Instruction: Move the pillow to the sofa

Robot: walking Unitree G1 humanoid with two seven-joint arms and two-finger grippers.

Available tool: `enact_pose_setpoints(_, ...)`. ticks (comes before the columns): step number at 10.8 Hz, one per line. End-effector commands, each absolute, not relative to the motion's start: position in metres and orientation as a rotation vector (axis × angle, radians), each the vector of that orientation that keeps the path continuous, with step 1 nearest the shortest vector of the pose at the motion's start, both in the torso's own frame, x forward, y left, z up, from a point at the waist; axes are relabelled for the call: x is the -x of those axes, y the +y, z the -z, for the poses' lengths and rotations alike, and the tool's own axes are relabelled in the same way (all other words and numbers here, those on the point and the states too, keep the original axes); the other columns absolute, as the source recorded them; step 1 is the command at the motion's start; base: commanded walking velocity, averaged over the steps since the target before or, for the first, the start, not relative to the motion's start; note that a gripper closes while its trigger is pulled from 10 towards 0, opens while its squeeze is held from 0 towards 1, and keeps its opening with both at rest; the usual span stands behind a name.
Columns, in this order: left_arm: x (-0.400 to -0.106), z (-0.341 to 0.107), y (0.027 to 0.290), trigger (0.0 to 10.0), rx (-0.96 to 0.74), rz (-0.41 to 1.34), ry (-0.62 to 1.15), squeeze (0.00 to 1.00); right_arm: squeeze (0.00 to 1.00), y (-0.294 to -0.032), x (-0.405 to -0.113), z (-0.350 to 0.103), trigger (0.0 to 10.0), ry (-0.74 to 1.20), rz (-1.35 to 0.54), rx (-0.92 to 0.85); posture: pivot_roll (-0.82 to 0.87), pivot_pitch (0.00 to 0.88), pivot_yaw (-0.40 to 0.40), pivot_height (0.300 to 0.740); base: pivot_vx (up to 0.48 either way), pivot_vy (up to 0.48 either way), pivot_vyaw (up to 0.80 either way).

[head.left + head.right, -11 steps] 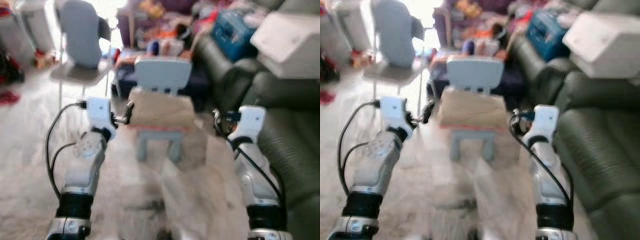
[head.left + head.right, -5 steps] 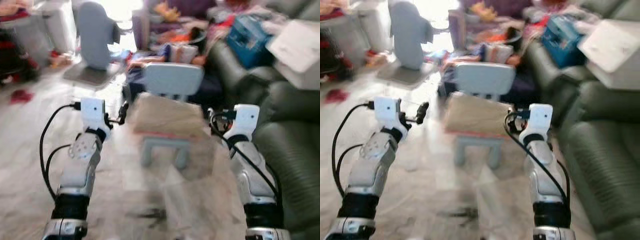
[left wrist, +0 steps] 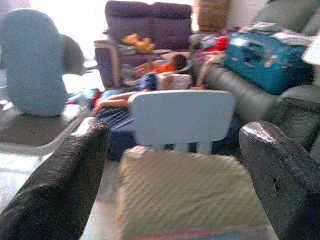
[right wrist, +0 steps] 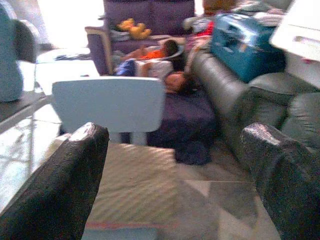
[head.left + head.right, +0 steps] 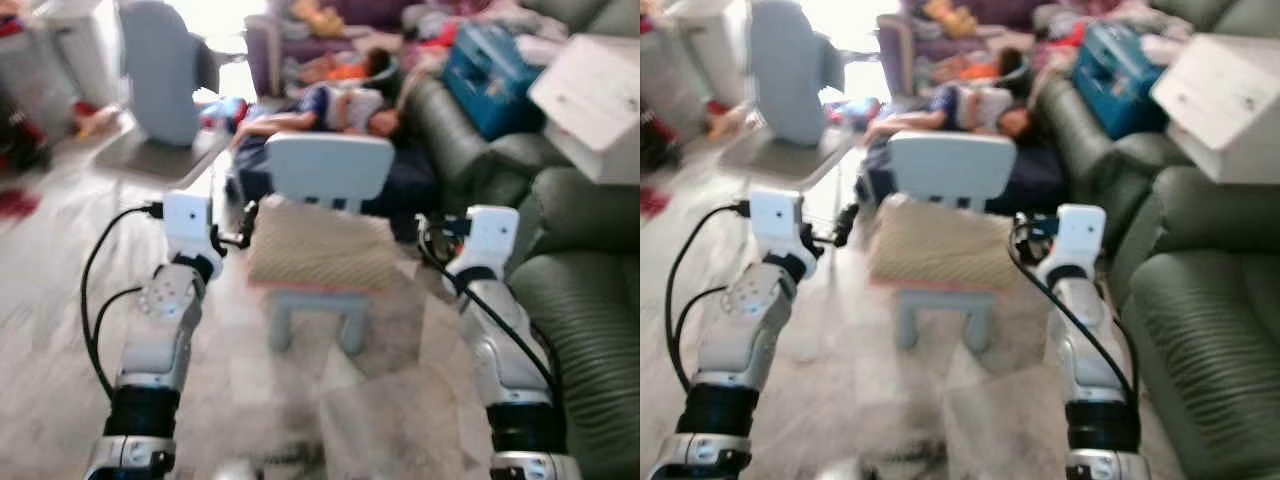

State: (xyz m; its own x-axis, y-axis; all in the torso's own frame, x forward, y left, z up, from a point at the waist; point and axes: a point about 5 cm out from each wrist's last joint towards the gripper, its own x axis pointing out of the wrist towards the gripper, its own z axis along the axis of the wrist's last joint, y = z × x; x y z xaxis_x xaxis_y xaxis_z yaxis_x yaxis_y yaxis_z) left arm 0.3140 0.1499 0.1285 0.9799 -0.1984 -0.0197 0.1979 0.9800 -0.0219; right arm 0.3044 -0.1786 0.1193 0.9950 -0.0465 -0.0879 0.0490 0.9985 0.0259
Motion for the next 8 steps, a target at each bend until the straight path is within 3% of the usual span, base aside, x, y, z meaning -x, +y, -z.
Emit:
enact_pose_setpoints(1,-0.316,-0.133,0.139,10.0,0.023,0.234,0.009,0.00,0.00,-0.188,-0.303,-0.120,10.0,0.089,0.076,-0.020,-0.06,0.000,-0.052,0.740,0.480,0.000,0.00)
enact_pose_setpoints(4,-0.312,-0.141,0.131,10.0,0.077,0.278,-0.002,0.00,0.00,-0.183,-0.305,-0.120,10.0,0.095,0.047,-0.033,-0.04,0.000,-0.052,0.740,0.480,0.000,0.00)
enact_pose_setpoints(6,-0.314,-0.134,0.142,10.0,0.037,0.204,0.015,0.00,0.00,-0.182,-0.305,-0.113,10.0,0.112,0.048,-0.049,-0.02,0.000,-0.050,0.740,0.480,0.000,0.00)
enact_pose_setpoints(8,-0.313,-0.136,0.149,10.0,0.002,0.171,0.014,0.00,0.00,-0.172,-0.305,-0.116,10.0,0.098,-0.020,-0.079,0.00,0.000,-0.072,0.740,0.191,0.000,0.00)
